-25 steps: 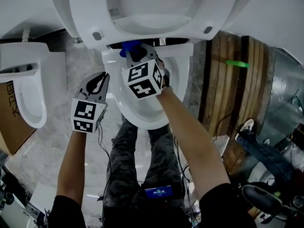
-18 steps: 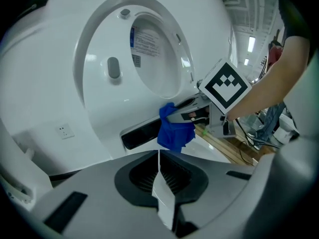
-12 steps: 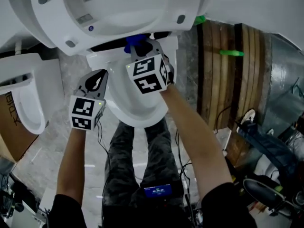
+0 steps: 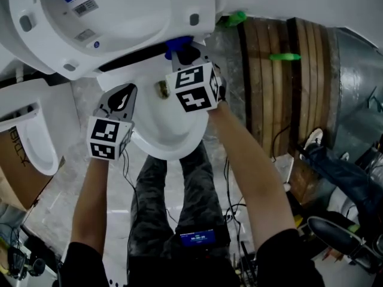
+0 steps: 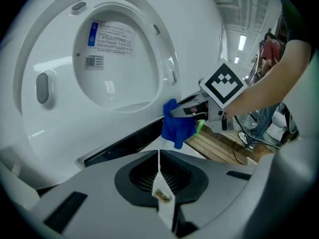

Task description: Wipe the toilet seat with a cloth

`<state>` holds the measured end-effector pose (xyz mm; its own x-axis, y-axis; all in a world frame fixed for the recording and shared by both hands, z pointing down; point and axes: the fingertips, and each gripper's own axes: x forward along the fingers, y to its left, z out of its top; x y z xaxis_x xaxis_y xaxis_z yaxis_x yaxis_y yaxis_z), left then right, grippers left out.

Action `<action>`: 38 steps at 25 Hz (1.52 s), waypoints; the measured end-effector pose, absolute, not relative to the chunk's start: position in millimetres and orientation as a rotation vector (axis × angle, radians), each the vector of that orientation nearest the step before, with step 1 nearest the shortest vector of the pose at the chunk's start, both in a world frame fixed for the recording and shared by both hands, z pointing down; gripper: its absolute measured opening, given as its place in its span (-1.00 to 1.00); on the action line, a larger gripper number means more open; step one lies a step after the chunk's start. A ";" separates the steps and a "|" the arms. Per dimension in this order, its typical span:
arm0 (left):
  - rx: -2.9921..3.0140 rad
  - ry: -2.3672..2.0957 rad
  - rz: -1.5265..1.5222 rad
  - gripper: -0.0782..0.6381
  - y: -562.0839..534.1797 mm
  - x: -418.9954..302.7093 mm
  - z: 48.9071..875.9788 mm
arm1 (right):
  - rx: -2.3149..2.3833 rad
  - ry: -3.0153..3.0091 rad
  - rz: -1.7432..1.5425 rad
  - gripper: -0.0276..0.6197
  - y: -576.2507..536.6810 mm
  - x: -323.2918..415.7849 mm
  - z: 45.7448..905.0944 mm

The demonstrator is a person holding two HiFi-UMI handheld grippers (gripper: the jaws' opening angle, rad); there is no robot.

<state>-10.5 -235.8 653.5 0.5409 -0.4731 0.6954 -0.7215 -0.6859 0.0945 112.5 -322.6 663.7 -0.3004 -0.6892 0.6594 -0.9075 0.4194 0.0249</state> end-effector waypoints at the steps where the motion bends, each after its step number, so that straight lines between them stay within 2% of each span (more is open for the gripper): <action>1: 2.415 -0.974 0.934 -0.72 -236.0 -7.0 652.4 | 1.356 -2.077 0.477 -0.73 -322.8 119.6 661.6; 17: 2.467 -0.990 0.915 -0.72 -241.9 43.9 613.4 | 1.456 -2.130 0.435 -0.73 -334.3 170.8 588.4; 24: 2.497 -1.035 0.882 -0.72 -261.0 44.6 580.7 | 1.439 -2.150 0.384 -0.73 -346.6 179.6 556.8; 38: 2.486 -1.135 0.823 -0.72 -293.6 32.6 512.0 | 1.348 -2.223 0.295 -0.73 -377.7 148.3 478.0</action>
<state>32.6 -293.6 512.0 0.5276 -0.5966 0.6047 -0.7602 -0.6493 0.0226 148.3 -377.7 478.0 -0.3701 -0.7601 0.5342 -0.8729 0.4812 0.0799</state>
